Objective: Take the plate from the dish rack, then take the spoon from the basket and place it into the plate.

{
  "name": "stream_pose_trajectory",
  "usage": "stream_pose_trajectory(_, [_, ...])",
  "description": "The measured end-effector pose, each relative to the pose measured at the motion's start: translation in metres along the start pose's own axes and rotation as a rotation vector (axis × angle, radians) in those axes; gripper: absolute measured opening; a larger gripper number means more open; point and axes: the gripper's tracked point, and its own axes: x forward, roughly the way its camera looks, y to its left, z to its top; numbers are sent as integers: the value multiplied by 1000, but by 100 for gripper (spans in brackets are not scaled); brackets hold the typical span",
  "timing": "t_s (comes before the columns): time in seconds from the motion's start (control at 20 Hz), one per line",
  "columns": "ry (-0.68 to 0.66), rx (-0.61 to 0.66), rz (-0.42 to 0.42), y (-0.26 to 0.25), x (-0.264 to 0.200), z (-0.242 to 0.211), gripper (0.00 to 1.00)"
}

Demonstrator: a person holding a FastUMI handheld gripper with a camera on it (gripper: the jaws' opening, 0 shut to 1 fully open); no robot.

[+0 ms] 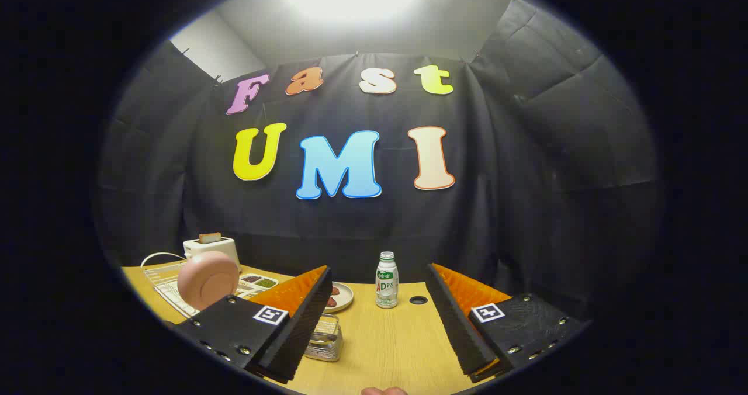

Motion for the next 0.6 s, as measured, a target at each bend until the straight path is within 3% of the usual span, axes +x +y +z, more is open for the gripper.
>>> stream_pose_trajectory(0.35, [-6,-30,-25,45,-17,65,99])
stream_pose_trajectory(0.6, [52,-42,-83,75,-23,82,98])
